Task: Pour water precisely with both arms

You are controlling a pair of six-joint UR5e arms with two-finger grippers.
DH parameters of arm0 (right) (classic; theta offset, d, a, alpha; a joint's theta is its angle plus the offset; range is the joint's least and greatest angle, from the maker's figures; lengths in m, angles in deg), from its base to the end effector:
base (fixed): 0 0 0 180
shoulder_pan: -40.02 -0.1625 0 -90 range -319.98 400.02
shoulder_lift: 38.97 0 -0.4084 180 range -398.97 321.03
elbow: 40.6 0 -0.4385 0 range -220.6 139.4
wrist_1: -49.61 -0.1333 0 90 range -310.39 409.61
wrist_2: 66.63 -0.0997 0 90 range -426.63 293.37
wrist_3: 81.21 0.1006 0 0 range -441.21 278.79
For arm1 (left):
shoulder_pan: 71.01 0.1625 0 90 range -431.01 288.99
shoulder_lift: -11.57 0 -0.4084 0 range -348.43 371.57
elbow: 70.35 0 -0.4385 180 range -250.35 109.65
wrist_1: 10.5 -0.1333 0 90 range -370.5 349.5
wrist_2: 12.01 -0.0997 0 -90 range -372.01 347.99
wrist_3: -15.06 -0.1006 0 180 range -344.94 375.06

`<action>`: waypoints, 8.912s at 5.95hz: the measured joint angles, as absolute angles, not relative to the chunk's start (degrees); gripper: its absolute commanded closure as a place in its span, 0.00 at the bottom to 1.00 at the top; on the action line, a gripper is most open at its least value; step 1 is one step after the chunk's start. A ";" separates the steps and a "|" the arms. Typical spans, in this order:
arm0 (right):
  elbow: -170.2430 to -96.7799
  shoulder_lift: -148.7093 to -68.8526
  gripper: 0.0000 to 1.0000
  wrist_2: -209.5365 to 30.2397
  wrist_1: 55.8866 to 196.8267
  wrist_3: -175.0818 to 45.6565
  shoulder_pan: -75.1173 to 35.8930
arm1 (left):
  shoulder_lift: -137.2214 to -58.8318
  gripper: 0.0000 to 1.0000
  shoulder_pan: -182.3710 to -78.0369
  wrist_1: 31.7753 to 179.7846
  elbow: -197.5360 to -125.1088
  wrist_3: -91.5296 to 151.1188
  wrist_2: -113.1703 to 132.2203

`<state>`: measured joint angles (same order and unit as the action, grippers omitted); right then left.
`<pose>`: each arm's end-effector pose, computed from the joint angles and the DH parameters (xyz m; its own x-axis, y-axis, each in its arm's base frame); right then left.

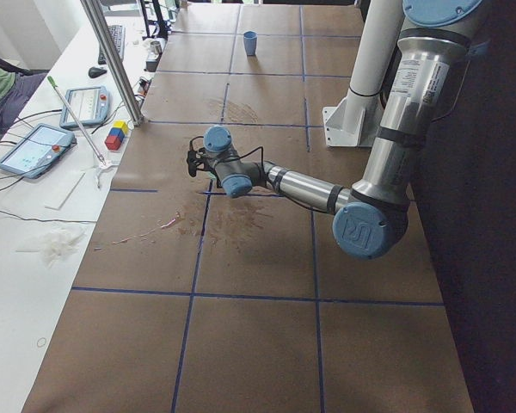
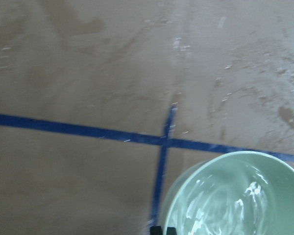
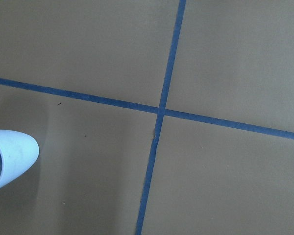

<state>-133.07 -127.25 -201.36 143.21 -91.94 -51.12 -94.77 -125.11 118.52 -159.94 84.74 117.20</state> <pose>0.0734 -0.5487 0.6091 0.7017 -0.1794 0.6895 0.1127 0.9836 0.1411 0.3292 -0.5736 0.3972 0.4284 -0.1329 -0.8938 0.1871 0.9807 -0.0562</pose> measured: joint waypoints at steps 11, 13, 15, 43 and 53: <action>-133.06 -127.30 0.00 -201.36 143.21 -92.06 -51.12 | -121.43 0.17 -105.02 100.53 -150.74 95.65 99.12; -133.27 -127.28 0.00 -201.36 143.21 -92.21 -51.12 | -121.40 0.00 -104.94 100.44 -150.77 95.51 99.06; -136.26 -127.22 0.00 -201.28 143.27 -92.28 -50.45 | -121.00 0.00 -105.67 98.06 -152.31 94.74 99.53; -127.73 -142.45 0.00 -110.91 67.36 -11.47 15.71 | -110.25 0.00 -110.52 82.23 -171.16 82.21 103.66; -127.59 -140.95 0.87 -110.42 67.36 -14.15 12.96 | -110.25 0.00 -110.56 82.22 -171.27 82.21 103.66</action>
<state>-127.59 -140.95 -110.42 67.36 -14.15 12.96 -110.25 -110.56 82.22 -171.27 82.21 103.66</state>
